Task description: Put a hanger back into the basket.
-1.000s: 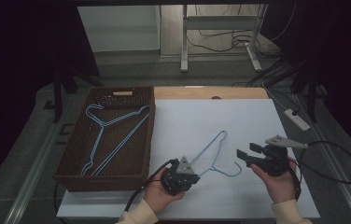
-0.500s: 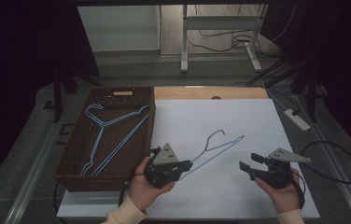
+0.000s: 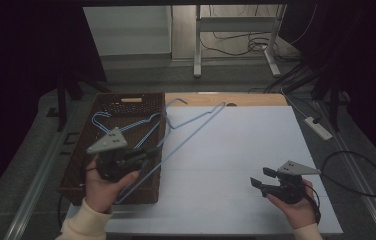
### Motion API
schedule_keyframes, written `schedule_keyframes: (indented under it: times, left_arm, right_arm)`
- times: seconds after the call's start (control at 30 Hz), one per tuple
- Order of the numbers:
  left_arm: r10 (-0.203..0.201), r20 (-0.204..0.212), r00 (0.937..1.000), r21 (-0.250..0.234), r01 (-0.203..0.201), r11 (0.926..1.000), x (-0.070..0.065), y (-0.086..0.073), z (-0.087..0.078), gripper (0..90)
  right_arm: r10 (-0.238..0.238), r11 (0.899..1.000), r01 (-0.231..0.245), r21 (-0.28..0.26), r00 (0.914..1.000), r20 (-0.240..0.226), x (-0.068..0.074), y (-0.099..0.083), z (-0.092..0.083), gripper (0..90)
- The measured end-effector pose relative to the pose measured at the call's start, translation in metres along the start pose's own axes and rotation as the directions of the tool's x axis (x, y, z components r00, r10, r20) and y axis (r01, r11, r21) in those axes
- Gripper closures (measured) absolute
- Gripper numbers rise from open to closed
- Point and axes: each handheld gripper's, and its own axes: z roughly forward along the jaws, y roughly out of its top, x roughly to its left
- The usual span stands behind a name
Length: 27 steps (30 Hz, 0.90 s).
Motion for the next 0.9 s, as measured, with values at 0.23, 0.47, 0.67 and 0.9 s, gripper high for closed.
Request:
schedule_keyframes:
  times: [0.23,0.47,0.67,0.9]
  left_arm:
    - [-0.073,-0.069,0.9950,-0.017,0.072,0.9973,0.044,-0.006,-0.031,86.7]
    - [-0.090,-0.171,0.9812,0.004,0.092,0.9958,0.077,-0.012,-0.049,86.7]
    - [-0.118,-0.204,0.9717,0.044,0.130,0.9906,0.097,-0.019,-0.051,86.7]
    - [-0.157,-0.213,0.9643,0.124,0.186,0.9747,0.118,-0.035,-0.039,86.5]
  right_arm:
    - [-0.018,1.000,0.018,0.025,0.9998,0.004,0.003,0.000,0.005,35.1]
    - [-0.030,0.999,0.030,0.041,0.9995,0.005,0.005,0.000,0.008,35.1]
    - [-0.030,0.998,0.030,0.048,0.9995,0.004,0.005,-0.001,0.009,35.1]
    - [-0.036,0.998,0.036,0.053,0.9993,0.008,0.006,-0.001,0.009,35.2]
